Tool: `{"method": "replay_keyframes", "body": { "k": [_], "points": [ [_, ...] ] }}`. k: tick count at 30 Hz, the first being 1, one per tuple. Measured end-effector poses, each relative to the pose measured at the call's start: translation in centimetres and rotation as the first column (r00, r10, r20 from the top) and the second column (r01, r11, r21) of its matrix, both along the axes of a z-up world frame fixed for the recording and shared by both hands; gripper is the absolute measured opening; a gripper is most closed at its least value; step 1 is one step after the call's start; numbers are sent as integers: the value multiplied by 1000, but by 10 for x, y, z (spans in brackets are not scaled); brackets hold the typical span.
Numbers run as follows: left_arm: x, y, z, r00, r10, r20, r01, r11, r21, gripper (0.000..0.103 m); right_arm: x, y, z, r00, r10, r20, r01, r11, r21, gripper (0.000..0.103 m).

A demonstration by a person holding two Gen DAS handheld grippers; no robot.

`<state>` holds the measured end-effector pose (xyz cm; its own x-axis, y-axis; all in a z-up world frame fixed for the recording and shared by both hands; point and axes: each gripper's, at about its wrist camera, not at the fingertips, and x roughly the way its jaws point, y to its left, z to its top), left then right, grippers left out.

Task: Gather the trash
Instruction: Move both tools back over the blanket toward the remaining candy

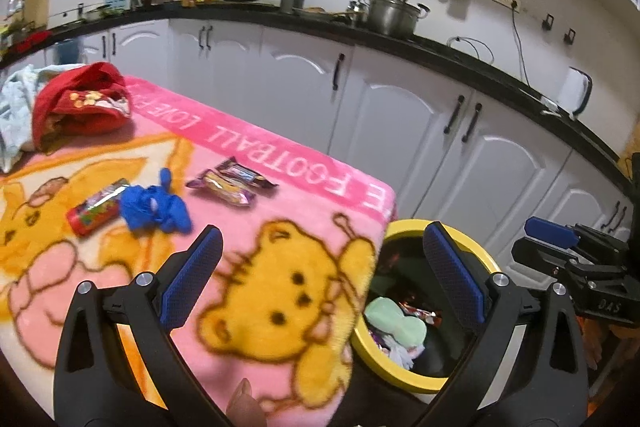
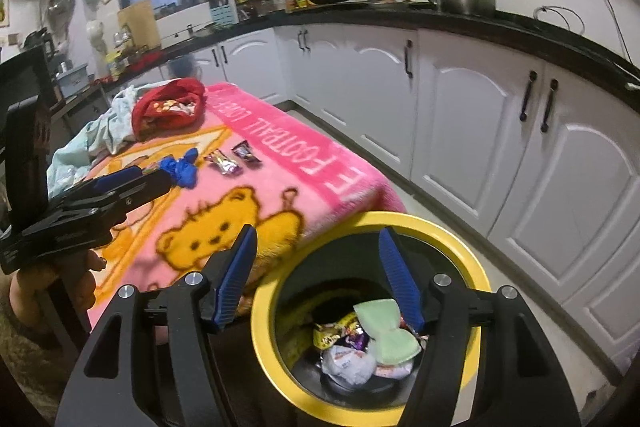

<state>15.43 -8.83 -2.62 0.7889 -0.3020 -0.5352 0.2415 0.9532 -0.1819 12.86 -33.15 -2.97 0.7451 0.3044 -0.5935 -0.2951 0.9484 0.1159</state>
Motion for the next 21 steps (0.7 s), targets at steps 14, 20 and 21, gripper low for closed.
{"method": "replay_keyframes", "body": {
  "k": [14,20,21],
  "points": [
    [3,54,5,994,113,12,-112,993,-41,92,17,60,6,992,123,7,-123,992,-43,61],
    [5,78,4,987,159,8,-158,986,-53,92,25,82,5,983,181,11,-180,982,-64,61],
    [6,83,4,986,169,8,-168,984,-54,92,27,86,5,982,188,12,-187,980,-69,61]
  ]
}}
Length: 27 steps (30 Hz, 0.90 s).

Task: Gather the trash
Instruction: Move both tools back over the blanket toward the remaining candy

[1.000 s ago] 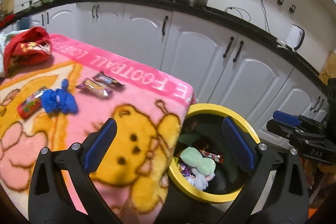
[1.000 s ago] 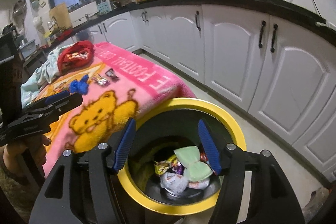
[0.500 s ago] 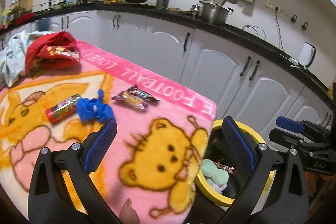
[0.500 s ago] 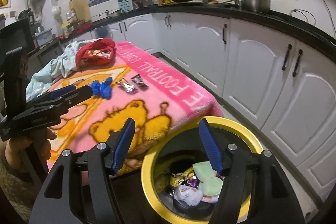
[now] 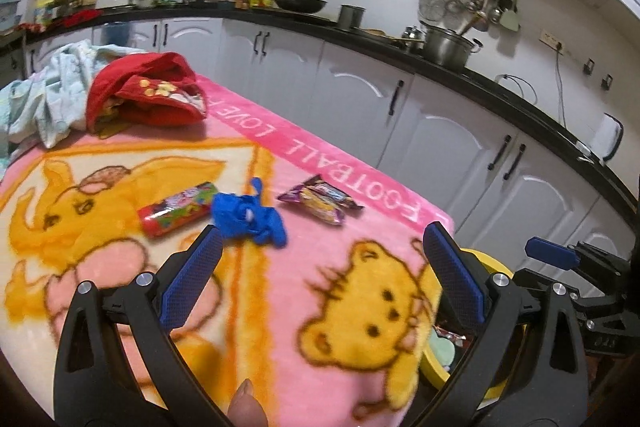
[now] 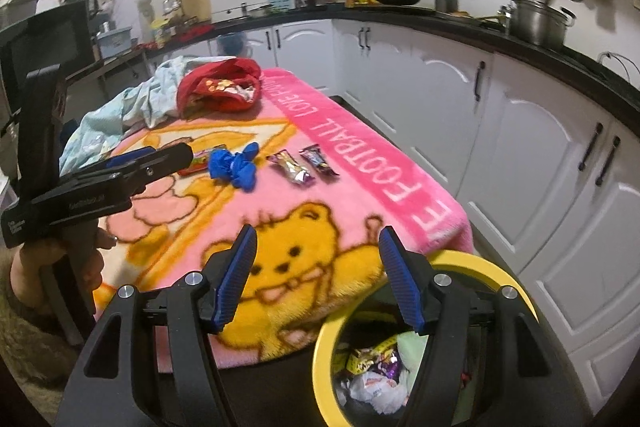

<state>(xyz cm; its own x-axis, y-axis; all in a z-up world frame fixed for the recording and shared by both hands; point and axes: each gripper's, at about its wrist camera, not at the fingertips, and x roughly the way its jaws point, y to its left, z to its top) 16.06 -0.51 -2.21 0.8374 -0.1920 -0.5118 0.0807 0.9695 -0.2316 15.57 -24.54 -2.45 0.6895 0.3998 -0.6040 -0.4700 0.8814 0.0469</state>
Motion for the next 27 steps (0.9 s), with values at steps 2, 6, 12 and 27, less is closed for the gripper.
{"method": "replay_keyframes", "body": {
  "k": [2,6,12,27],
  "points": [
    [1,9,0,1000,17,1,-17,1000,-2,92,7,8,-1,1000,17,-2,-17,1000,-4,61],
    [6,29,1,999,51,-15,-50,999,3,92,20,24,-5,999,43,-8,-43,999,-20,61],
    [18,53,-1,996,85,-39,-83,996,37,92,43,48,-13,997,75,-21,-76,996,-49,61],
    [66,100,-37,982,112,-155,-94,988,123,85,115,105,-43,991,117,-68,-125,985,-120,60]
  ]
}}
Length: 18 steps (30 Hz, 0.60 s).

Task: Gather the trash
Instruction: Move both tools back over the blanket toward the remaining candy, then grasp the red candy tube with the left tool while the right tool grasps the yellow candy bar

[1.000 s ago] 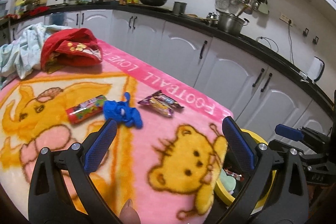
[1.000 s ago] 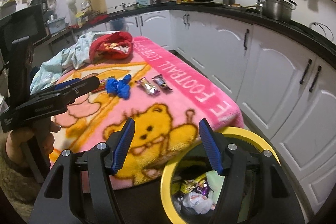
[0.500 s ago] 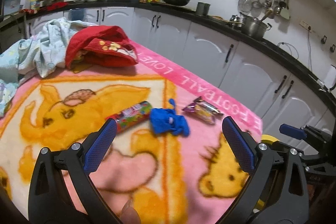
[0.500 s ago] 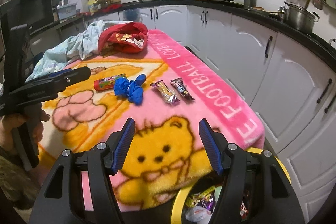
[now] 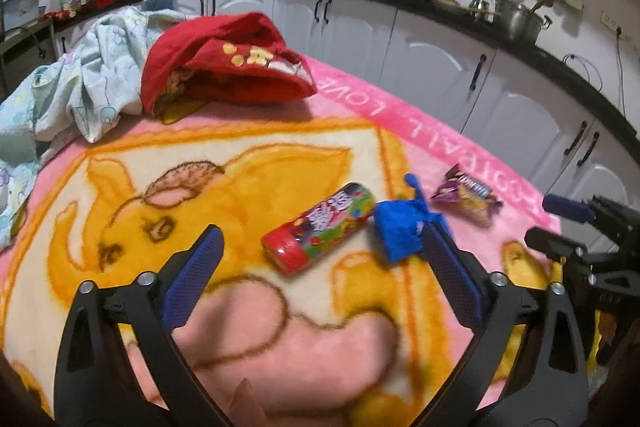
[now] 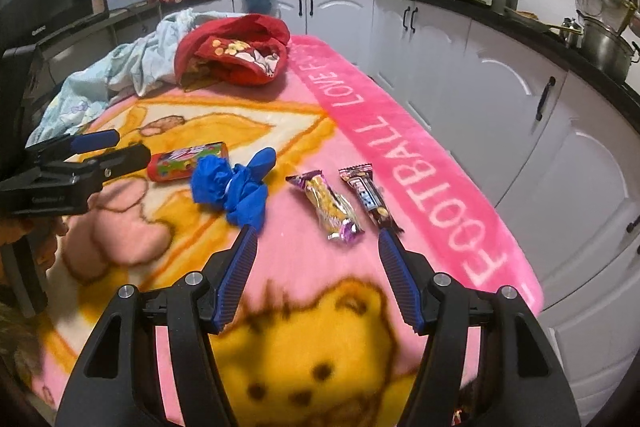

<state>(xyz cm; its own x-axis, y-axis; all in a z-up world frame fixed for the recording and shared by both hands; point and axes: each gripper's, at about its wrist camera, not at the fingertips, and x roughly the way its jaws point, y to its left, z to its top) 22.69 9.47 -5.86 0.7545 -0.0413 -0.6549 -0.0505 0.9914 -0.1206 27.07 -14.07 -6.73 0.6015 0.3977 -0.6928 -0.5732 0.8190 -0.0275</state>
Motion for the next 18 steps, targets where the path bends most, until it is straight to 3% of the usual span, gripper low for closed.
{"method": "replay_keyframes", "body": {
  "k": [6,10,18],
  "points": [
    [19,8,-14,998,-37,-59,38,999,7,70,29,17,-16,1000,-2,-20,1,999,-53,52],
    [28,10,-20,995,-64,-81,64,998,-6,70,43,28,-26,999,1,-46,-5,997,-79,47],
    [43,11,-38,987,-86,-139,84,996,-20,61,60,41,-44,997,-10,-80,0,991,-135,25]
  ]
}}
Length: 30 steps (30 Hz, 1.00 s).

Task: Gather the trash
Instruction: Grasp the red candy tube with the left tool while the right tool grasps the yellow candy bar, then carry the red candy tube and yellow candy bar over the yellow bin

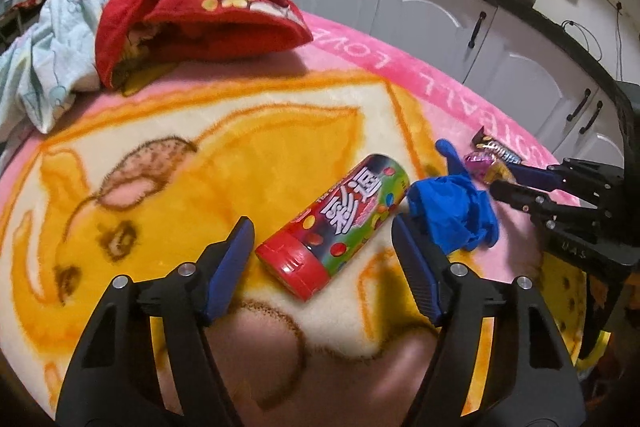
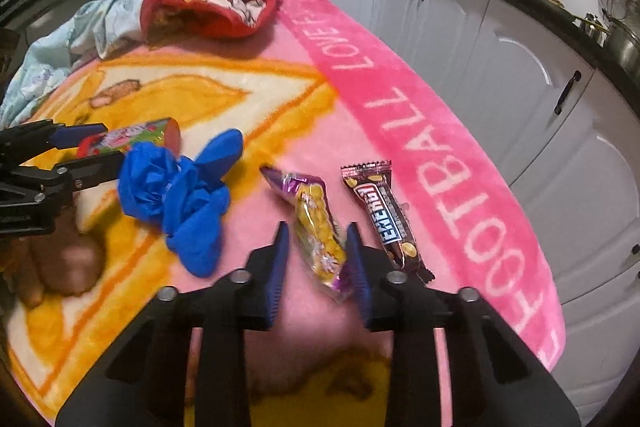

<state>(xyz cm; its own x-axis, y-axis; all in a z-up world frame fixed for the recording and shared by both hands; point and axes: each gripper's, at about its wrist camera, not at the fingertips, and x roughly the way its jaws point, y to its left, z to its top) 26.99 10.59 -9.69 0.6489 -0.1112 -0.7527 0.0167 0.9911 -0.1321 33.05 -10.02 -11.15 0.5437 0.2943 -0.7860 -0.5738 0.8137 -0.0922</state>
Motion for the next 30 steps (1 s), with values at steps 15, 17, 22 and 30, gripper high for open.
{"method": "replay_keyframes", "body": {
  "k": [15,17,22,30],
  "points": [
    [-14,-4,-7,1000,-14,-18,15,999,40,31,-40,-19,-2,998,15,-60,-11,998,57,12],
    [-18,-4,-7,1000,-10,-19,11,999,33,31,-48,-23,-1,998,17,-64,-13,998,65,12],
    [-32,-7,-4,1000,-1,-9,1,1000,15,29,-68,-34,1,998,22,-61,-17,997,79,10],
    [-62,-12,8,999,34,28,-34,999,-28,29,-90,-47,12,998,33,-52,-26,991,133,8]
  ]
}}
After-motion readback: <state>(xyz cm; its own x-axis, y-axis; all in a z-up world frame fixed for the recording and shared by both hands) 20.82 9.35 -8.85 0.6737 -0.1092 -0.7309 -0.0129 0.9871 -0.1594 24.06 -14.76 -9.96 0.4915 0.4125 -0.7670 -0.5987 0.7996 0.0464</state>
